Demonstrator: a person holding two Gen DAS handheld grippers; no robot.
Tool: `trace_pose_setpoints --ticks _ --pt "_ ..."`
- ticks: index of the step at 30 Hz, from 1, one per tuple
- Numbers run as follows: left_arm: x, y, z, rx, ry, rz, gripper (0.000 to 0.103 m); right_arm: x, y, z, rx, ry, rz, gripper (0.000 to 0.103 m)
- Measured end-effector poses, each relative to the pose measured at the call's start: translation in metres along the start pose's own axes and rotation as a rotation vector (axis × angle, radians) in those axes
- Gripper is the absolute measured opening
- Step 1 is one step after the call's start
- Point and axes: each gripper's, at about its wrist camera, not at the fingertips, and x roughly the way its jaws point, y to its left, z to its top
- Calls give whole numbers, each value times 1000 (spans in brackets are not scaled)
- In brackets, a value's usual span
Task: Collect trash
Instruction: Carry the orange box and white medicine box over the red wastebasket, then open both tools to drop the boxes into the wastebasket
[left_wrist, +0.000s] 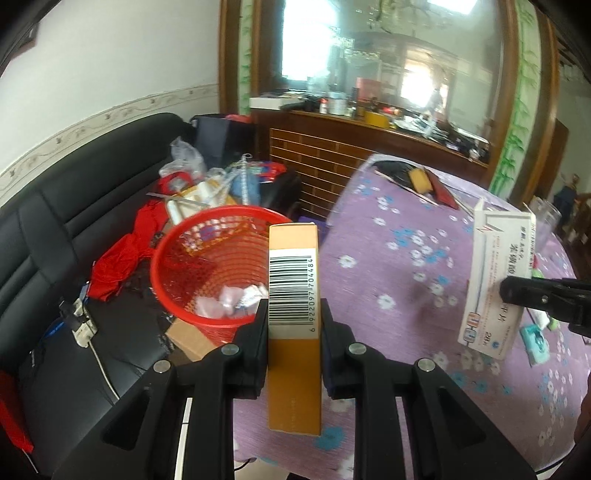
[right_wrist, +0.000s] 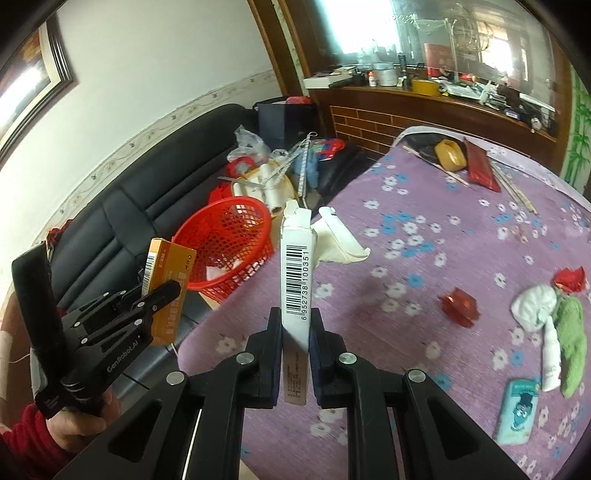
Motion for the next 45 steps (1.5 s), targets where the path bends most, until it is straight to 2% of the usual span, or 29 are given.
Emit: trace_pose_setpoints --ticks 8,13,19,26,28,29,30,31,32,33,39,40,42,45 --pt "11 43 21 -75 -3 27 22 16 23 33 -40 3 37 14" --pt "27 65 39 -91 7 13 22 33 44 60 -64 11 71 15" --pt "53 76 56 -77 26 -18 22 71 66 99 -53 19 99 15" --pt "79 95 70 -71 39 -42 22 127 85 126 -27 66 113 15" --pt "84 99 73 -69 42 -52 25 139 87 131 -20 76 114 15" --pt "86 102 74 -71 44 -54 34 147 90 135 -19 83 116 17" --pt "88 104 75 -76 41 -48 53 153 92 137 -19 91 114 17" --pt "88 107 76 -82 36 -41 62 159 94 140 -16 101 113 19" --pt "87 110 76 -91 24 -37 65 164 95 142 -12 106 118 22" --pt "88 113 76 -93 22 -36 65 166 93 142 -11 106 118 26" --pt "89 114 70 -98 38 -46 65 158 86 141 11 87 89 27" --pt "88 112 69 -92 39 -53 65 152 83 138 20 83 85 31" --pt "87 100 64 -68 46 -70 65 143 77 129 29 79 73 39" --pt "86 77 57 -22 60 -103 65 128 62 110 52 83 47 39"
